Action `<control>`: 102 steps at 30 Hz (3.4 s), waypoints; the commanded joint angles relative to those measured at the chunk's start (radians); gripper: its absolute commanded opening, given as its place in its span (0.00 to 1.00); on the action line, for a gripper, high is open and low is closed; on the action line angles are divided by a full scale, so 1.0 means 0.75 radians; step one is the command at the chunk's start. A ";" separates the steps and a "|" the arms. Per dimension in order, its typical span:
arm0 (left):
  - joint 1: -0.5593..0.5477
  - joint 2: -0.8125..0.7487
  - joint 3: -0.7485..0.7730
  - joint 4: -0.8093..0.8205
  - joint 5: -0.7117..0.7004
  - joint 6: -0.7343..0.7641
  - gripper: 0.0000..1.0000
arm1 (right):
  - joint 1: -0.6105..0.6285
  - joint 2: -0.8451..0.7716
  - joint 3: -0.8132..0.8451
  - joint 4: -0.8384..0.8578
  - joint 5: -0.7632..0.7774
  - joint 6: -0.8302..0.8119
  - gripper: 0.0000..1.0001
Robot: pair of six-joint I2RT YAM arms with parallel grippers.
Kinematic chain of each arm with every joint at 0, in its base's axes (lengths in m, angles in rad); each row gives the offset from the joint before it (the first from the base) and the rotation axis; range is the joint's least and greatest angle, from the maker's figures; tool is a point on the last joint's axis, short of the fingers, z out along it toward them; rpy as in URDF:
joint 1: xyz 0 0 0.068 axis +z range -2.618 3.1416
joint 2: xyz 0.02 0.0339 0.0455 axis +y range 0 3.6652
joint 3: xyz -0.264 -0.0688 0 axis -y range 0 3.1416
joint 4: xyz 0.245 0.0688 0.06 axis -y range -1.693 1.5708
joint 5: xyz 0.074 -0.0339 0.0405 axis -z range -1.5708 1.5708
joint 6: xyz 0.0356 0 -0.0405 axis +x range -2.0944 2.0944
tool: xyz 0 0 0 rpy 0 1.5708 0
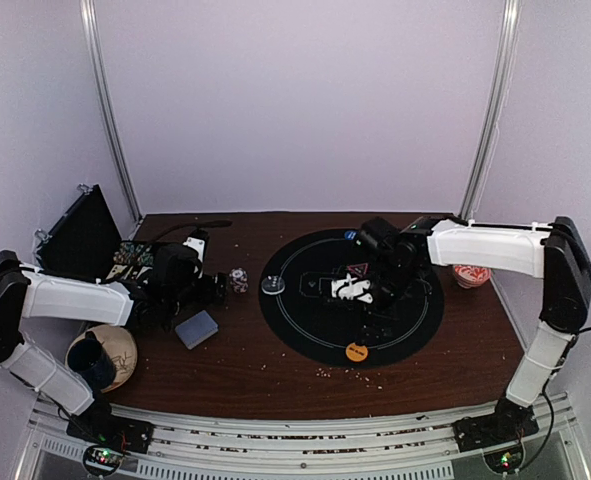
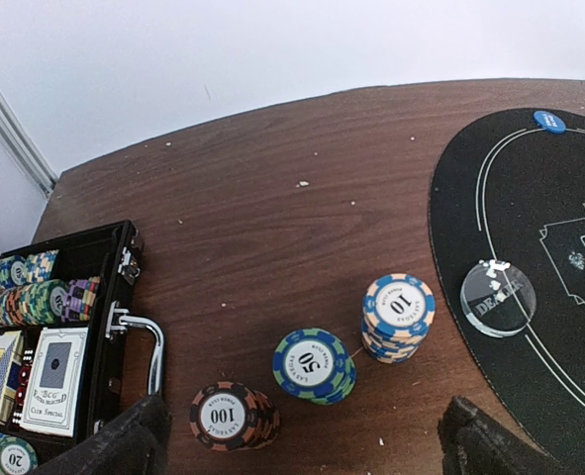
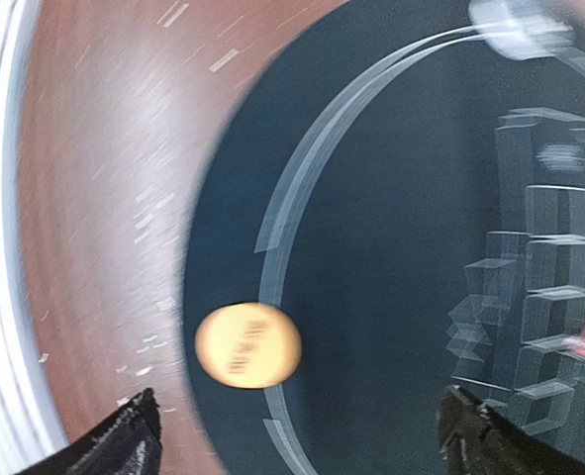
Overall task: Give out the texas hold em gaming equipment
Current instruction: Move the big blind button to the big blind area, then move the all-in button to the poker table mat.
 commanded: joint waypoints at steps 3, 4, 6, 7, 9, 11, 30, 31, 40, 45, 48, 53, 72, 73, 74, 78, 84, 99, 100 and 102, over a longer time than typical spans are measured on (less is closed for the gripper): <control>-0.005 -0.012 0.030 0.021 -0.016 0.011 0.98 | -0.081 -0.105 -0.067 0.398 0.210 0.256 1.00; -0.005 -0.013 0.031 0.022 -0.015 0.011 0.98 | -0.087 -0.100 -0.073 0.438 0.244 0.283 1.00; -0.005 -0.013 0.031 0.022 -0.012 0.011 0.98 | -0.105 -0.080 -0.081 0.519 0.305 0.359 1.00; -0.006 -0.012 0.032 0.022 -0.012 0.011 0.98 | -0.112 -0.065 -0.078 0.549 0.342 0.396 1.00; -0.007 -0.008 0.033 0.022 -0.013 0.011 0.98 | -0.132 -0.025 -0.067 0.609 0.407 0.481 1.00; -0.007 -0.002 0.034 0.022 -0.013 0.013 0.98 | -0.149 0.021 -0.055 0.651 0.479 0.542 1.00; -0.006 0.017 0.043 0.017 -0.022 0.023 0.98 | -0.165 0.495 0.251 0.819 0.989 0.697 1.00; -0.006 0.018 0.044 0.017 -0.021 0.023 0.98 | -0.165 0.511 0.253 0.832 1.025 0.691 1.00; -0.007 0.032 0.048 0.017 -0.024 0.025 0.98 | -0.165 0.592 0.276 0.918 1.119 0.625 1.00; -0.007 0.034 0.049 0.017 -0.029 0.027 0.98 | -0.167 0.670 0.314 0.920 1.226 0.598 1.00; -0.006 0.032 0.050 0.015 -0.027 0.029 0.98 | -0.188 0.691 0.281 0.938 1.318 0.592 1.00; -0.007 0.030 0.050 0.015 -0.023 0.029 0.98 | -0.263 0.680 0.262 0.904 1.348 0.634 1.00; -0.009 0.010 0.043 0.015 -0.008 0.022 0.98 | -0.497 0.400 -0.168 0.955 1.308 0.619 1.00; -0.006 0.009 0.042 0.015 -0.008 0.021 0.98 | -0.509 0.396 -0.171 0.951 1.308 0.619 1.00; -0.007 0.008 0.042 0.015 -0.008 0.021 0.98 | -0.522 0.392 -0.173 0.948 1.305 0.619 1.00; -0.008 0.007 0.042 0.015 -0.016 0.020 0.98 | -0.554 0.380 -0.174 0.936 1.312 0.629 1.00; -0.007 0.007 0.042 0.014 -0.010 0.019 0.98 | -0.560 0.382 -0.138 0.884 1.306 0.629 1.00; -0.009 0.004 0.049 0.001 -0.006 0.015 0.98 | -0.185 -0.052 0.289 0.365 0.753 0.678 1.00; -0.009 0.002 0.048 0.001 -0.001 0.014 0.98 | -0.165 -0.078 0.271 0.358 0.680 0.657 1.00; -0.009 0.001 0.047 0.001 0.000 0.015 0.98 | -0.146 -0.134 0.212 0.384 0.549 0.629 1.00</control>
